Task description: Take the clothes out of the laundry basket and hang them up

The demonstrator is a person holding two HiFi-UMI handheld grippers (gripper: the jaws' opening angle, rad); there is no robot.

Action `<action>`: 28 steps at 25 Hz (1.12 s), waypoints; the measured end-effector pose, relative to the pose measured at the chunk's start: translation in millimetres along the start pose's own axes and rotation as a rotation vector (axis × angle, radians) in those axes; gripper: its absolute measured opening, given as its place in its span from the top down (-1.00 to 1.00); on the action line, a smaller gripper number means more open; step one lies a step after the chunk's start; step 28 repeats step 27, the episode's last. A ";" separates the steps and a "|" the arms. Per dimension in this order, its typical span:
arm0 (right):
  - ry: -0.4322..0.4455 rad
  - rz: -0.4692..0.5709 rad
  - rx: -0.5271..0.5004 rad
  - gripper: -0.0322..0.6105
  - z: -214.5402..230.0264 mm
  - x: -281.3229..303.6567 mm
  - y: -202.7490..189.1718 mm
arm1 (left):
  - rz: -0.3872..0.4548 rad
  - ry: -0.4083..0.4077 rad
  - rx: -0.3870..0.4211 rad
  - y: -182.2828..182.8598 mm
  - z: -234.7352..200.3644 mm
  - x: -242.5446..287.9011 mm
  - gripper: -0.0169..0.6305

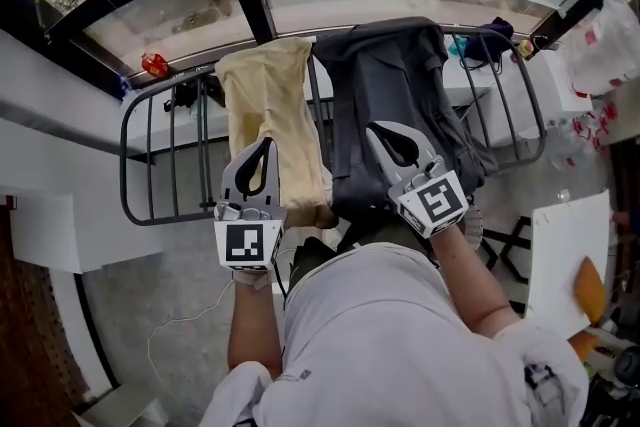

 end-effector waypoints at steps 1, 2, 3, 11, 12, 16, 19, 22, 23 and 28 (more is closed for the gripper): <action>0.004 -0.005 -0.006 0.88 -3.6 -0.7 -2.2 | 0.003 0.004 0.007 -0.9 0.6 -2.9 0.94; 0.006 -0.010 -0.009 0.88 -6.9 -1.9 -4.7 | 0.006 0.009 0.007 -3.0 1.5 -6.0 0.94; 0.008 -0.015 -0.009 0.88 -9.7 -3.2 -7.2 | 0.008 0.013 0.002 -5.6 2.7 -8.9 0.94; 0.018 -0.039 0.004 0.88 -14.5 -9.4 -13.7 | -0.025 0.013 -0.024 -19.5 13.3 -16.5 0.94; 0.011 -0.042 0.015 0.88 -14.3 -11.0 -15.3 | -0.029 0.013 -0.027 -21.3 14.9 -17.4 0.94; -0.001 -0.048 0.038 0.88 -13.9 -15.3 -19.7 | -0.047 0.005 -0.032 -26.1 19.2 -19.4 0.94; -0.011 -0.055 0.049 0.88 -14.5 -18.3 -22.1 | -0.052 0.000 -0.036 -25.8 20.0 -19.5 0.94; 0.001 -0.062 0.040 0.88 -17.2 -20.3 -23.6 | -0.061 -0.002 -0.040 -29.1 21.3 -20.9 0.94; 0.001 -0.065 0.040 0.88 -18.0 -21.1 -24.5 | -0.064 -0.003 -0.042 -30.9 22.0 -21.6 0.94; -0.012 -0.070 0.050 0.88 -19.5 -23.8 -26.3 | -0.076 -0.007 -0.046 -34.3 23.8 -23.8 0.94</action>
Point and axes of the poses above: the fingertips, and each gripper's own axes: x forward along the fingers, z to its right, y out of its top, the point moved 9 cm from there along -x, backward along the fingers, and after that the axes turned 3 degrees about x, right-handed, at the moved point
